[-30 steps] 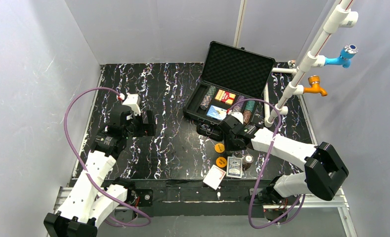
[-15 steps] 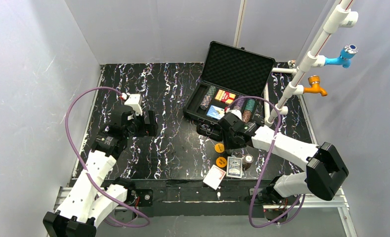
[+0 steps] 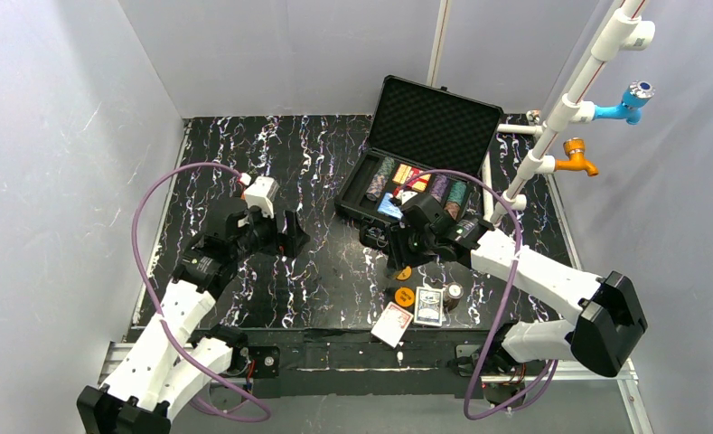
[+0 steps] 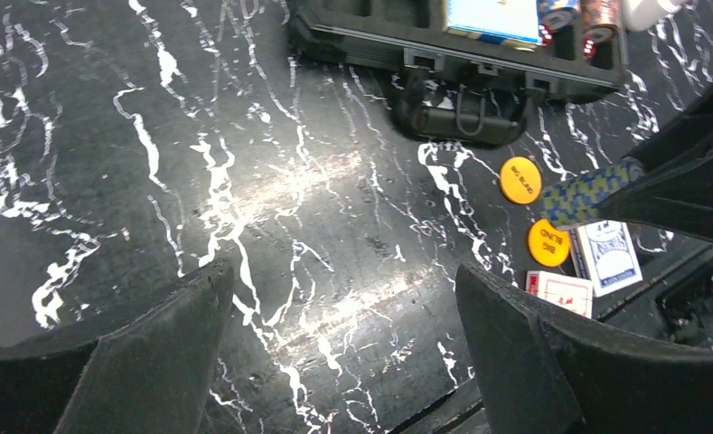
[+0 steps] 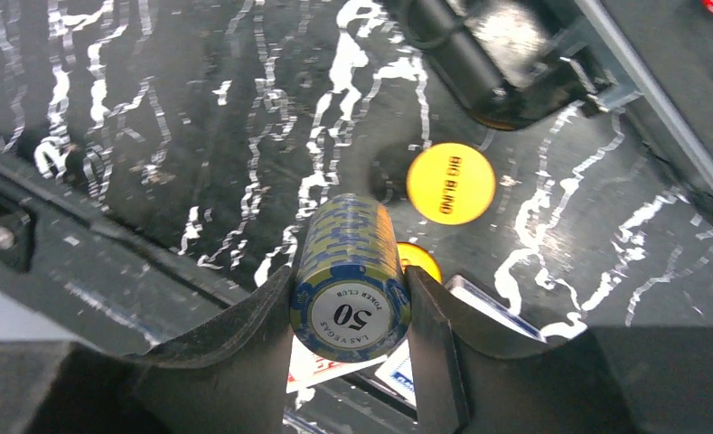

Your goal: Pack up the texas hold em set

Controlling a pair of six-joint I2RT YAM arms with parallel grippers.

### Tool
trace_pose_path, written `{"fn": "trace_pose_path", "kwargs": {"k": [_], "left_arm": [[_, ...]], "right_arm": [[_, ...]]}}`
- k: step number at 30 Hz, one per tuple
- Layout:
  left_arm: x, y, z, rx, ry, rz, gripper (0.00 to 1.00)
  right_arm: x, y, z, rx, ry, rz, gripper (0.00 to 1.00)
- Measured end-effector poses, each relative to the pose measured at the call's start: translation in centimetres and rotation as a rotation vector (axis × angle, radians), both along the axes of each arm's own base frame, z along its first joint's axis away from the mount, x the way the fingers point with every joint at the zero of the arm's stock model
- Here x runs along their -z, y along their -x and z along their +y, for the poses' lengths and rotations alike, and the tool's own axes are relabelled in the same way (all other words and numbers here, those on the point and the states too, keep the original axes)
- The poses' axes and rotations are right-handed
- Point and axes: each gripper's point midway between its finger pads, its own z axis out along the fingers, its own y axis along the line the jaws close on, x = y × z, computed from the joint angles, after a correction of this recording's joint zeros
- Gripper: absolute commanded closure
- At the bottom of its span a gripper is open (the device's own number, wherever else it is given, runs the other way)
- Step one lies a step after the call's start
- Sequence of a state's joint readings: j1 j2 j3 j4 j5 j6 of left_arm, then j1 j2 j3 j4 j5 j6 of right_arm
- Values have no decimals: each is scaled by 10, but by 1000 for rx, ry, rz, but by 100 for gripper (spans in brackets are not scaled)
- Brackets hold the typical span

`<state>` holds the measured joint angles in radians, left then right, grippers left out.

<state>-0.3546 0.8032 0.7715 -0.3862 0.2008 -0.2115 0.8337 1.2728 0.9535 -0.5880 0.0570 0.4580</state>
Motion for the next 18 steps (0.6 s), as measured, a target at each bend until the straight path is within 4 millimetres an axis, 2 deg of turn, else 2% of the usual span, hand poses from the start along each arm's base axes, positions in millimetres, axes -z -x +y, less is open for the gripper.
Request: {"fn": "trace_pose_path", "kwargs": {"k": [9, 18], "left_arm": [[-7, 7, -31, 169, 80, -50, 11], [-10, 12, -54, 298, 104, -82, 16]], "right_arm": [[-24, 17, 37, -173, -195, 27, 99], [-35, 25, 50, -247, -274, 40, 99]]}}
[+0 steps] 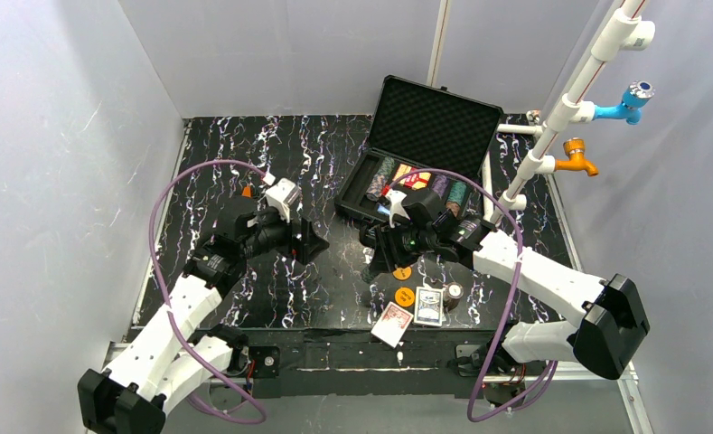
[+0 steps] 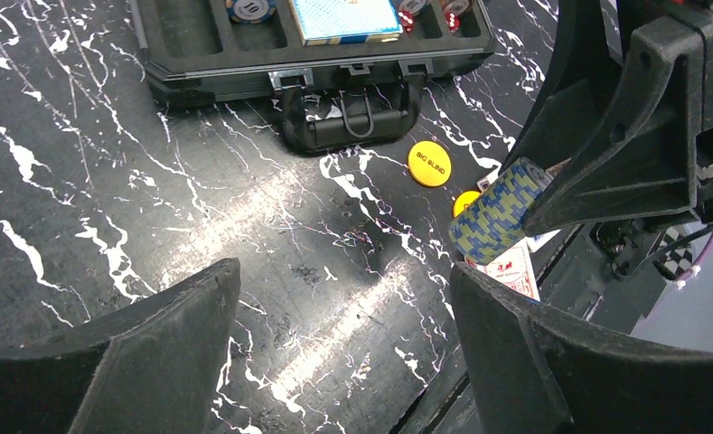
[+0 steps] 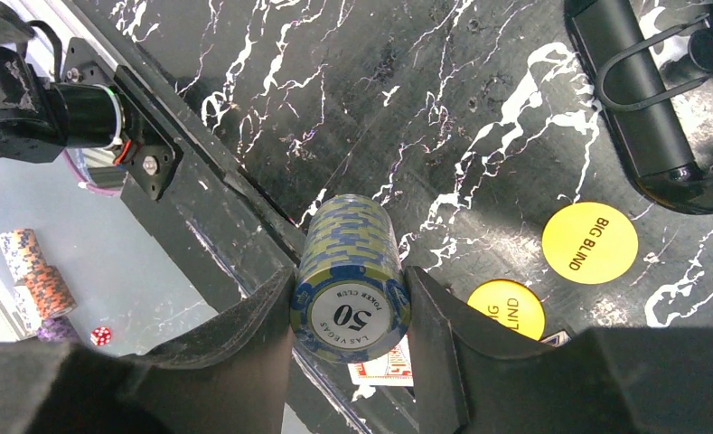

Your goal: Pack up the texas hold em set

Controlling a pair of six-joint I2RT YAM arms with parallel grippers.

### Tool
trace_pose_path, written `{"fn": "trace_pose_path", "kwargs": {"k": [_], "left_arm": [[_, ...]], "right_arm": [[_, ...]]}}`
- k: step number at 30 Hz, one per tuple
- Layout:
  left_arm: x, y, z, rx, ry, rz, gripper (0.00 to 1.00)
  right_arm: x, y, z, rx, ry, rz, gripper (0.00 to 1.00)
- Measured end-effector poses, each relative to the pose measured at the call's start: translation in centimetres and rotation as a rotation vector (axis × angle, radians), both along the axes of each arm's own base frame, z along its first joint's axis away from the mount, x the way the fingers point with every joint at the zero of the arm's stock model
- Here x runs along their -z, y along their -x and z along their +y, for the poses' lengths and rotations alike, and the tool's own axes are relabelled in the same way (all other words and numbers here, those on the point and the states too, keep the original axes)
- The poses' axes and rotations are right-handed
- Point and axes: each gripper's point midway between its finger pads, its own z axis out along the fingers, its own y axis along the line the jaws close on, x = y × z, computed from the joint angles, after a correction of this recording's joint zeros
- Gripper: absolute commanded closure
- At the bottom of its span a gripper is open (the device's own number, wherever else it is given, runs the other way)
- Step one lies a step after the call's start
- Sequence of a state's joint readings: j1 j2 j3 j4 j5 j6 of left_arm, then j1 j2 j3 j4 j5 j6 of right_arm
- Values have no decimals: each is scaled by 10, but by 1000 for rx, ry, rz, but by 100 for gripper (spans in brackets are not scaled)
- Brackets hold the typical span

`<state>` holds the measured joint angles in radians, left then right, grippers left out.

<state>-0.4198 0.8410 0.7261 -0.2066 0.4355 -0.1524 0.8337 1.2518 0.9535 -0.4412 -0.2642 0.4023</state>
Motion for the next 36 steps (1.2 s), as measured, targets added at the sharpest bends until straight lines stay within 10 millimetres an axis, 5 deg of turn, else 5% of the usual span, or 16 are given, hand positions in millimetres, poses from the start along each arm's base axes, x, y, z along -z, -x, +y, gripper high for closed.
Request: {"fn": "trace_pose_path", "kwargs": {"k": [9, 23, 36], "left_arm": [[11, 8, -19, 139, -54, -38, 18], [19, 60, -60, 464, -67, -136, 22], [35, 61, -69, 488, -91, -119, 36]], "right_arm": [[-3, 7, 4, -49, -27, 13, 99], [-28, -3, 29, -54, -115, 21, 99], [-41, 3, 49, -61, -218, 114, 99]]}}
